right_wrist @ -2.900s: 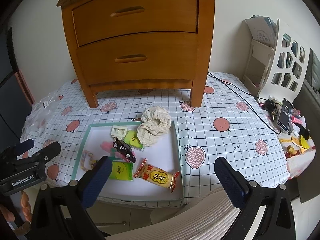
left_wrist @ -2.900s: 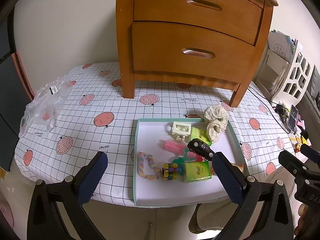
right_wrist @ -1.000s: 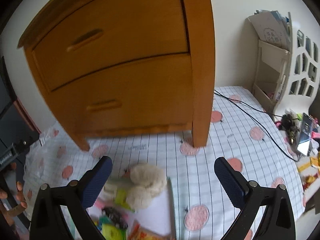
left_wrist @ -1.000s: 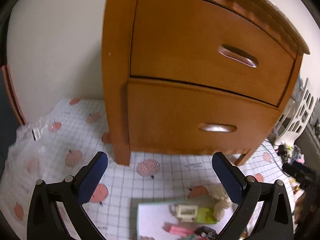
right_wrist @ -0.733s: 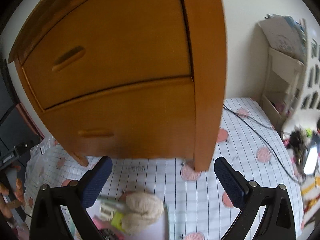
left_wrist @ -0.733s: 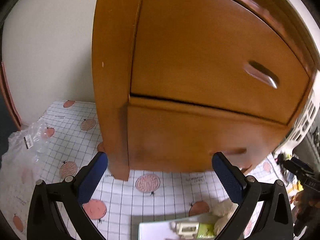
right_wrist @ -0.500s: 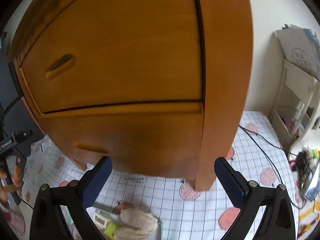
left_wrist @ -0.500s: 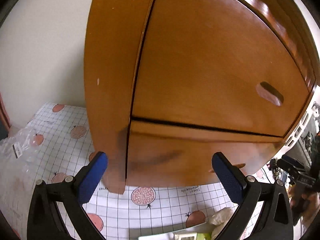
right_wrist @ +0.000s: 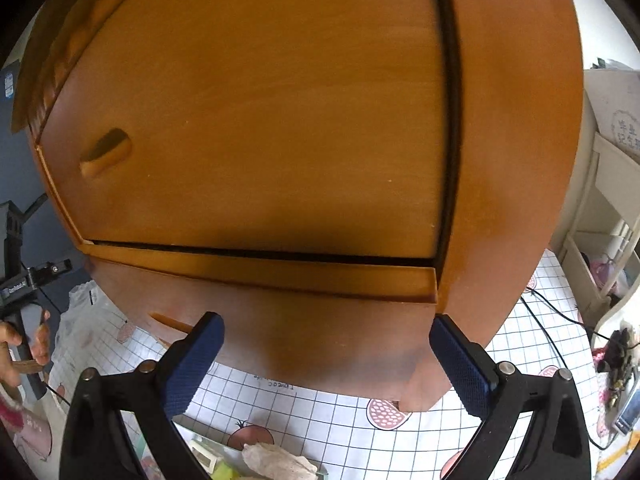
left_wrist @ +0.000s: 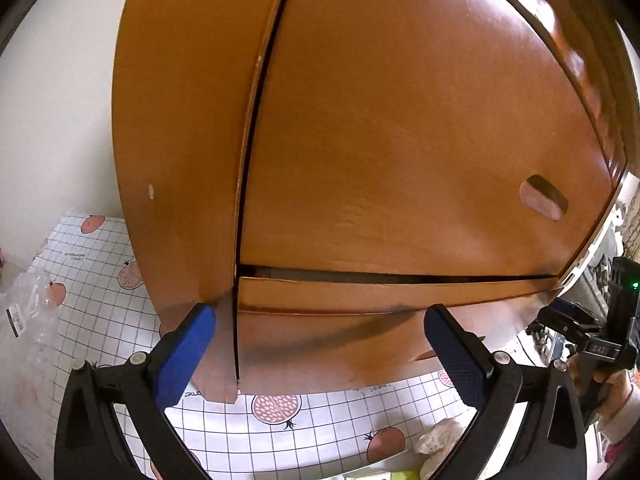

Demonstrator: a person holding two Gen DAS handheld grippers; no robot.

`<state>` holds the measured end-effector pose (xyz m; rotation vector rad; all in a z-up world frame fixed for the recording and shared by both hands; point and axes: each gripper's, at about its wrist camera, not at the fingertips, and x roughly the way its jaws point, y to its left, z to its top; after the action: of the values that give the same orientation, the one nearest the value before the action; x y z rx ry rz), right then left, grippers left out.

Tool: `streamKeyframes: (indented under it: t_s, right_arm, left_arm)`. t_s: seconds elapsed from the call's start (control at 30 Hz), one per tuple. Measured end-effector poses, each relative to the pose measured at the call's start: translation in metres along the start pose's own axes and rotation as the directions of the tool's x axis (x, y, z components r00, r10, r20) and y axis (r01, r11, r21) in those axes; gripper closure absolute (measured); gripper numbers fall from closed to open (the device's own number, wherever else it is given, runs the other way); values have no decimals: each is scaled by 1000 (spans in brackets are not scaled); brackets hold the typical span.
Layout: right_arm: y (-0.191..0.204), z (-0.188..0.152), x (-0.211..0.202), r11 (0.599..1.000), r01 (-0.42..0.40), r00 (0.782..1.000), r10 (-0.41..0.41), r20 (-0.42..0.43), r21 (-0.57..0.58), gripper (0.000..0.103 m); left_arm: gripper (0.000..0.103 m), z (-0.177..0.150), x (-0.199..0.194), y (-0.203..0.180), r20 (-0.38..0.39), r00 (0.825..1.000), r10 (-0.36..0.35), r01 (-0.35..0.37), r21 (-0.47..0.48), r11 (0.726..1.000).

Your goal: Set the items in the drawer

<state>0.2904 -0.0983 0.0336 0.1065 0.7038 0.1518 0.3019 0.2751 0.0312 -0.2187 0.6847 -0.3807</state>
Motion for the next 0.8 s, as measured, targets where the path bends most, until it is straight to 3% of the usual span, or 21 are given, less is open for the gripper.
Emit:
streamKeyframes:
  t_s: [0.17, 0.33, 0.8]
  right_arm:
    - [2, 2, 4, 1000, -8, 1000, 8, -5, -5, 0]
    - [5, 3, 8, 1000, 5, 1000, -5, -13, -5, 0]
    - [20, -15, -34, 1000, 24, 1000, -24, -2, 8, 0]
  left_arm:
    - [0, -3, 6, -11, -22, 999, -34, 34, 10, 999]
    - [0, -5, 9, -16, -29, 999, 15, -14, 36, 999]
    - [0, -29, -26, -18, -30, 999, 22, -21, 35, 999]
